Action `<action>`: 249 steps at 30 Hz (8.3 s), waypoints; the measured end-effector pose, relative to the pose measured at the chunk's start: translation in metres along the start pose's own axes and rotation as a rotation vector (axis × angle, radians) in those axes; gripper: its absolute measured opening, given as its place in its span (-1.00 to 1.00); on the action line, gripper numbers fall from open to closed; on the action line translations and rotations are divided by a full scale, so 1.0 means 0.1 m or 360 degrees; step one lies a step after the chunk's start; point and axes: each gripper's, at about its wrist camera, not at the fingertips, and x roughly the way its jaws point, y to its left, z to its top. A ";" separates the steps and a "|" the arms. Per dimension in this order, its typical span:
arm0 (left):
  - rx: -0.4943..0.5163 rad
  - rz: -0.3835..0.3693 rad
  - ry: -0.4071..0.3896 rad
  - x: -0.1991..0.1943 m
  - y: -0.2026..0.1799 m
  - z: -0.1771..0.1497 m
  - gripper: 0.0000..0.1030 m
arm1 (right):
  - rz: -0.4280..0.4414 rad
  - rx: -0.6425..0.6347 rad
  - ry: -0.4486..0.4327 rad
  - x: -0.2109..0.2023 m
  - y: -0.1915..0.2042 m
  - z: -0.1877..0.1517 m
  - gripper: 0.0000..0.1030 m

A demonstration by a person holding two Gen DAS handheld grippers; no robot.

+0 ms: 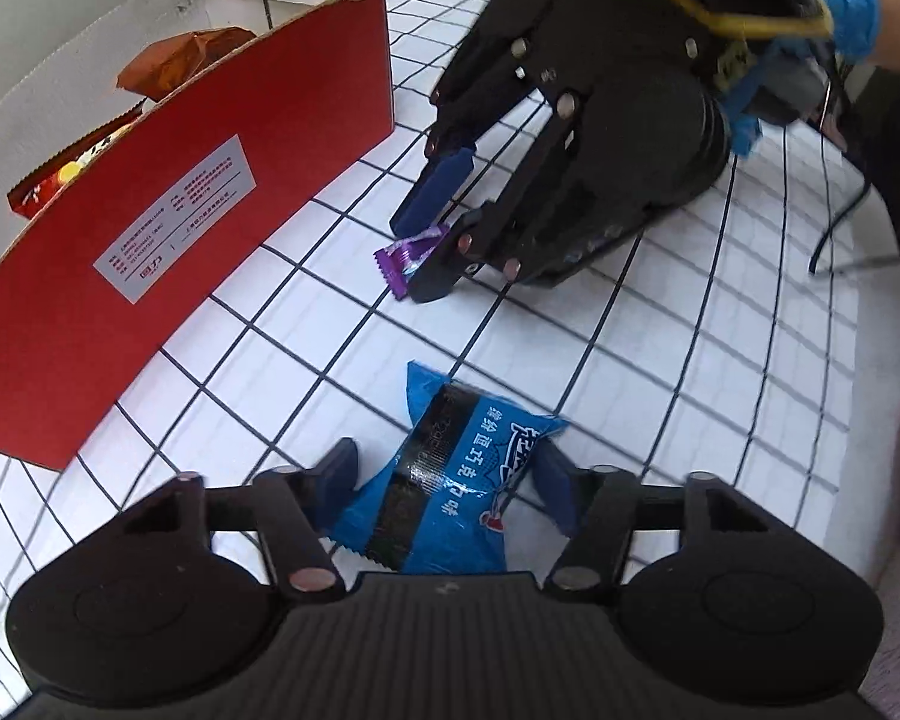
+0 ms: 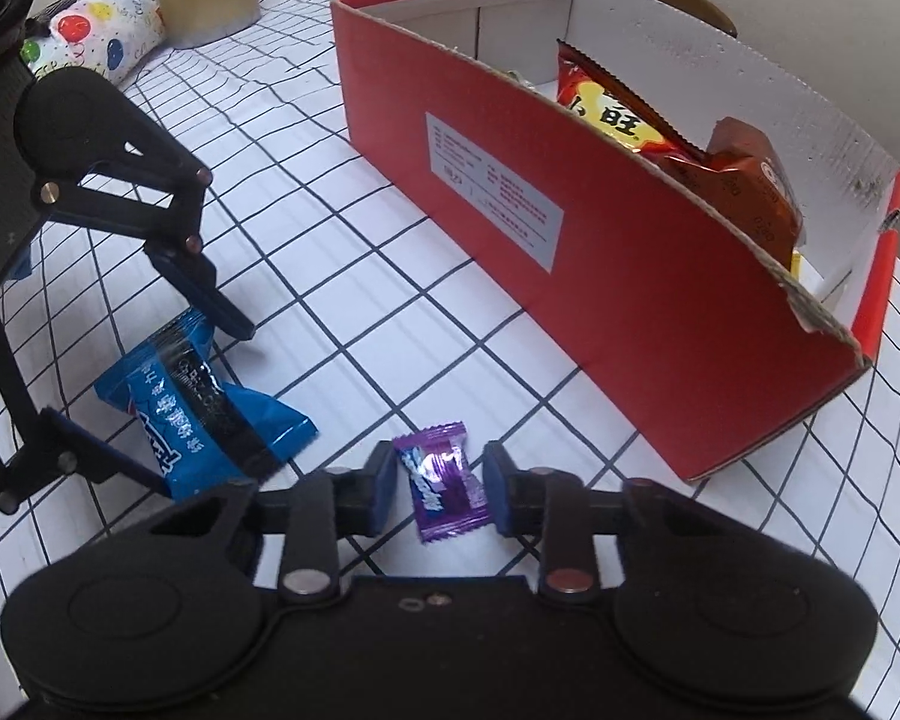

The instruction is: Organize snacks

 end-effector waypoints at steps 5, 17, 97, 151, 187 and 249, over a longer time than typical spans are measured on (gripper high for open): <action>-0.0067 0.0042 -0.0008 0.03 -0.05 -0.02 -0.03 | -0.0076 0.0082 -0.0038 -0.01 0.07 -0.04 -0.55; -0.0723 0.0163 -0.0094 -0.06 0.02 -0.20 -0.29 | -0.0381 0.0484 -0.0088 -0.06 0.26 -0.18 -0.67; -0.1203 0.0765 -0.0488 -1.10 1.47 0.80 -0.33 | -0.0538 0.0775 -0.0545 -0.80 -0.17 0.95 -0.68; -0.1072 0.0794 -0.0285 -0.38 1.52 1.02 0.31 | -0.0470 0.0855 -0.0313 -0.26 -0.53 1.02 -0.20; -0.1014 0.0776 -0.0725 -1.55 0.65 0.50 0.55 | -0.0540 0.0839 -0.0722 -1.40 -0.06 0.65 0.94; -0.1173 0.0670 -0.0932 -2.04 -0.15 -0.01 1.00 | -0.0564 0.0850 -0.0954 -2.05 0.58 0.01 1.00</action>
